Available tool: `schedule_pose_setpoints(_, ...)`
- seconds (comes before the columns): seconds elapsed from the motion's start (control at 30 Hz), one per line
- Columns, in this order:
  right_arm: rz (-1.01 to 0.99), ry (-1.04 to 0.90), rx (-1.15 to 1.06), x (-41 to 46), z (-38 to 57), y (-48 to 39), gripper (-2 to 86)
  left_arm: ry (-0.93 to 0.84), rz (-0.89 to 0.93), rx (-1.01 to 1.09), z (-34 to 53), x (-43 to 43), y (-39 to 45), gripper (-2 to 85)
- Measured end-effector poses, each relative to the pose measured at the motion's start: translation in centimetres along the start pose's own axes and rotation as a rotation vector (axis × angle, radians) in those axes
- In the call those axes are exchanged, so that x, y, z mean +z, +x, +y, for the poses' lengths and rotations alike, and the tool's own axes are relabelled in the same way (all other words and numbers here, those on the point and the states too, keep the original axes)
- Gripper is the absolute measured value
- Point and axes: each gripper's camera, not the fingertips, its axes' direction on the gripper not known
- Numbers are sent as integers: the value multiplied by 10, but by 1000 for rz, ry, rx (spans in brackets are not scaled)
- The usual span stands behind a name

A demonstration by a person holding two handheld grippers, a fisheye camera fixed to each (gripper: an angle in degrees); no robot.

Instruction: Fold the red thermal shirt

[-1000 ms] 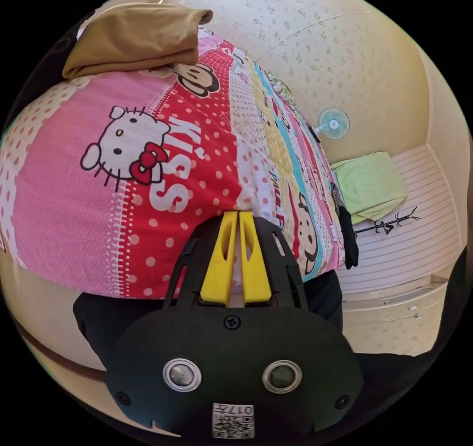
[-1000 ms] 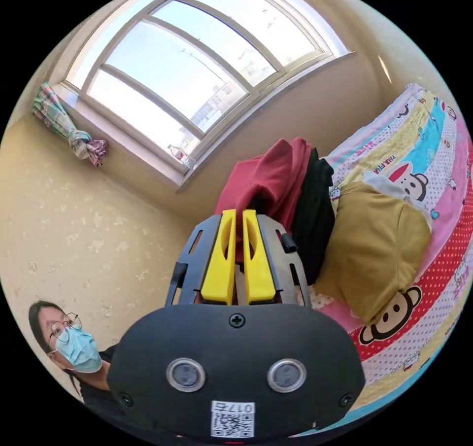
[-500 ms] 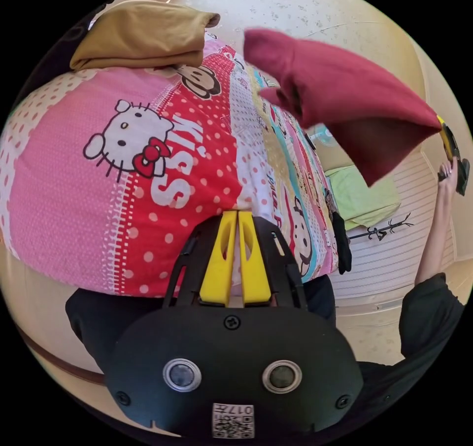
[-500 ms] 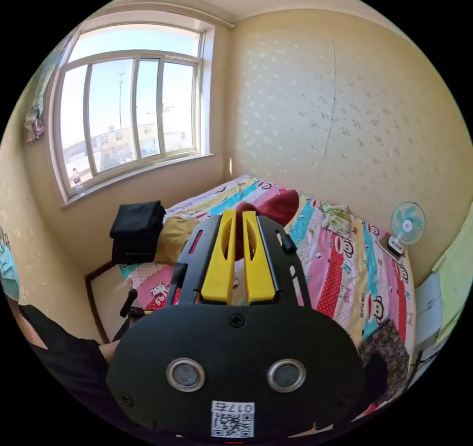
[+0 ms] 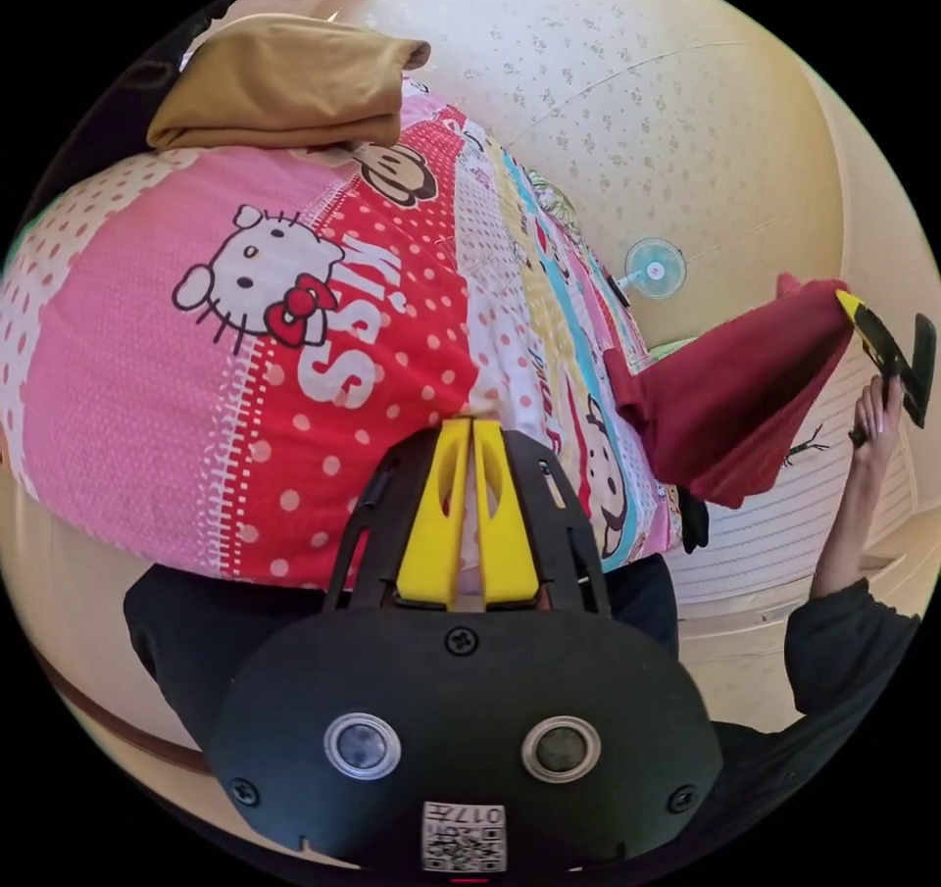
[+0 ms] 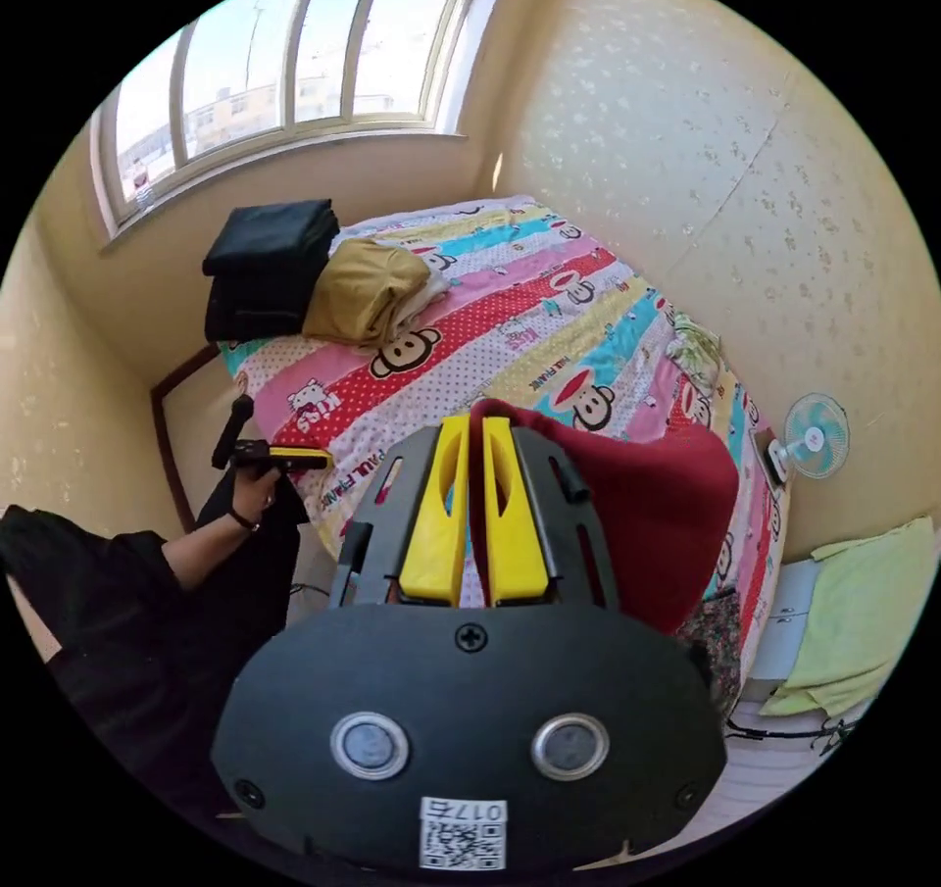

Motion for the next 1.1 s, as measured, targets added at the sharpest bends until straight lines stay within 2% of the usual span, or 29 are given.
schedule_pose_setpoints(0.07, -203, -156, -47, 72, 11, -30, 21, 10, -2, 3, 2, -3, 0, -9)
schedule_pose_setpoints(0.13, -404, -439, -190, 170, 38, -66, 17, 16, 1, 5, 3, -6, 0, -9)
schedule_pose_setpoints(0.17, -445, -469, -177, 187, 48, -68, 16, 25, 6, 11, 5, -9, 0, -9)
schedule_pose_setpoints(0.23, -653, -472, -94, 221, 84, -63, 13, 41, 11, 26, 8, -14, 2, -8)
schedule_pose_setpoints(0.3, -700, -420, -39, 226, 107, -49, 13, 66, 71, 112, 12, -22, 12, -6)
schedule_pose_setpoints(0.43, -533, -219, 199, 198, 157, 16, 26, 72, 97, 231, 16, -38, 37, 24)
schedule_pose_setpoints(0.53, -381, -70, 403, 169, 198, 73, 64, -14, 196, 364, 3, -41, 79, 93)
schedule_pose_setpoints(0.63, -234, 15, 611, 159, 244, 115, 113, -242, 243, 544, -13, -11, 148, 147)
schedule_pose_setpoints(0.7, -184, 71, 667, 160, 267, 128, 123, -347, 129, 651, -11, 24, 203, 172)
schedule_pose_setpoints(0.73, -145, 67, 696, 170, 277, 133, 125, -349, 73, 666, -9, 33, 214, 171)
schedule_pose_setpoints(0.77, -133, 43, 705, 178, 280, 135, 126, -350, -76, 677, -4, 54, 232, 163)
schedule_pose_setpoints(0.8, -122, -45, 705, 201, 282, 137, 129, -386, -257, 686, 3, 80, 245, 150)
schedule_pose_setpoints(0.87, -118, -222, 683, 251, 285, 135, 127, -414, -428, 718, 18, 106, 260, 141)
schedule_pose_setpoints(0.9, -94, -283, 690, 277, 289, 131, 116, -358, -498, 725, 29, 104, 270, 132)
schedule_pose_setpoints(1.0, -11, -274, 722, 281, 295, 122, 76, -281, -528, 757, 46, 81, 281, 68)
schedule_pose_setpoints(1.1, -142, -299, 752, 279, 304, 125, 45, -208, -393, 611, 30, 16, 264, 35)
